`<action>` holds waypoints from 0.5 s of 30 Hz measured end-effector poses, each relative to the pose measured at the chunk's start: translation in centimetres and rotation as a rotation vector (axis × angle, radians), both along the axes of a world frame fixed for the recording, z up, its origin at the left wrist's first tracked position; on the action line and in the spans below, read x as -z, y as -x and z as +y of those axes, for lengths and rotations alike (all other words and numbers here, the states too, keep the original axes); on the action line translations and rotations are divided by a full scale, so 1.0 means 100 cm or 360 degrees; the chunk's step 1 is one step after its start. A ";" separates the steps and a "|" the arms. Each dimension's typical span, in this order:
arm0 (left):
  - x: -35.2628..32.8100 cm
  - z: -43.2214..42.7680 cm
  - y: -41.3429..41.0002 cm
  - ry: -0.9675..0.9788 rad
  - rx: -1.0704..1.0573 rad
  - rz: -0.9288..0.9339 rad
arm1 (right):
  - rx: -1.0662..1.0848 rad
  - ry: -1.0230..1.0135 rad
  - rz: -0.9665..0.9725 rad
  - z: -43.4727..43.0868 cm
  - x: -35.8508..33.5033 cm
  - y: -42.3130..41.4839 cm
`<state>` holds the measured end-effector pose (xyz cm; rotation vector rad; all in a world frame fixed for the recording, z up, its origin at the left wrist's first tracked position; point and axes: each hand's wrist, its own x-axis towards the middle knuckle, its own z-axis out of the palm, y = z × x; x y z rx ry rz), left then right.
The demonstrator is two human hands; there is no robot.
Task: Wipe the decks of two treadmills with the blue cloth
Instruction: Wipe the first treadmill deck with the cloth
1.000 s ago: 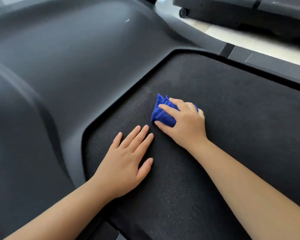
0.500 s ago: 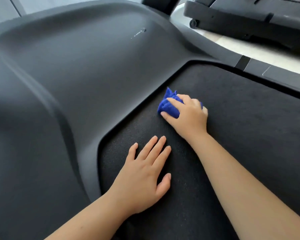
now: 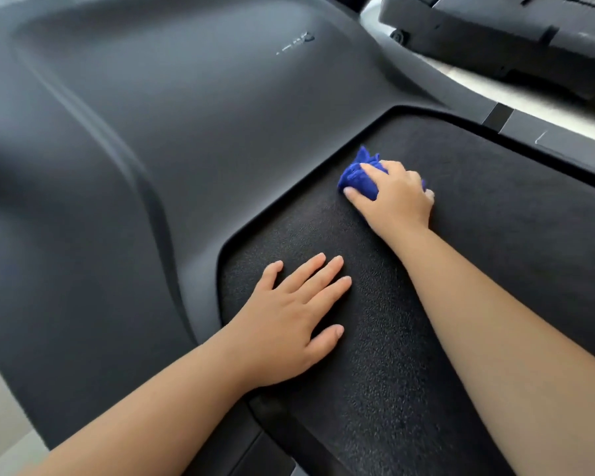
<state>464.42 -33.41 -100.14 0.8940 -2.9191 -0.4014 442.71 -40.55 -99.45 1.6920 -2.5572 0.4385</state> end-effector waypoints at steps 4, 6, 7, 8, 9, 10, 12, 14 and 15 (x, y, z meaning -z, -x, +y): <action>-0.015 0.000 0.001 -0.0034 -0.0004 -0.0196 | -0.0200 0.0008 0.0042 0.034 0.001 -0.029; -0.027 0.003 -0.005 -0.0044 0.0021 -0.0325 | -0.0325 0.0116 0.0056 0.054 0.004 -0.050; -0.034 0.004 -0.012 -0.0080 0.0032 -0.0350 | -0.0397 0.0228 0.0073 0.065 0.006 -0.060; -0.037 0.007 -0.023 -0.0137 0.0025 -0.0354 | -0.0465 0.0319 0.0085 0.073 0.009 -0.067; -0.040 0.011 -0.036 -0.0206 0.0010 -0.0350 | -0.0519 0.0371 0.0097 0.079 0.011 -0.070; -0.041 0.016 -0.049 -0.0209 0.0017 -0.0321 | -0.0563 0.0362 0.0076 0.079 0.011 -0.069; -0.040 0.022 -0.069 -0.0003 0.0088 -0.0350 | -0.0490 0.0249 0.0017 0.063 0.005 -0.065; -0.034 0.024 -0.085 0.0173 0.0065 -0.0389 | -0.0278 0.0053 -0.0045 0.040 0.002 -0.062; -0.031 0.024 -0.091 0.0220 0.0051 -0.0369 | -0.0177 0.0032 -0.0046 0.033 -0.001 -0.063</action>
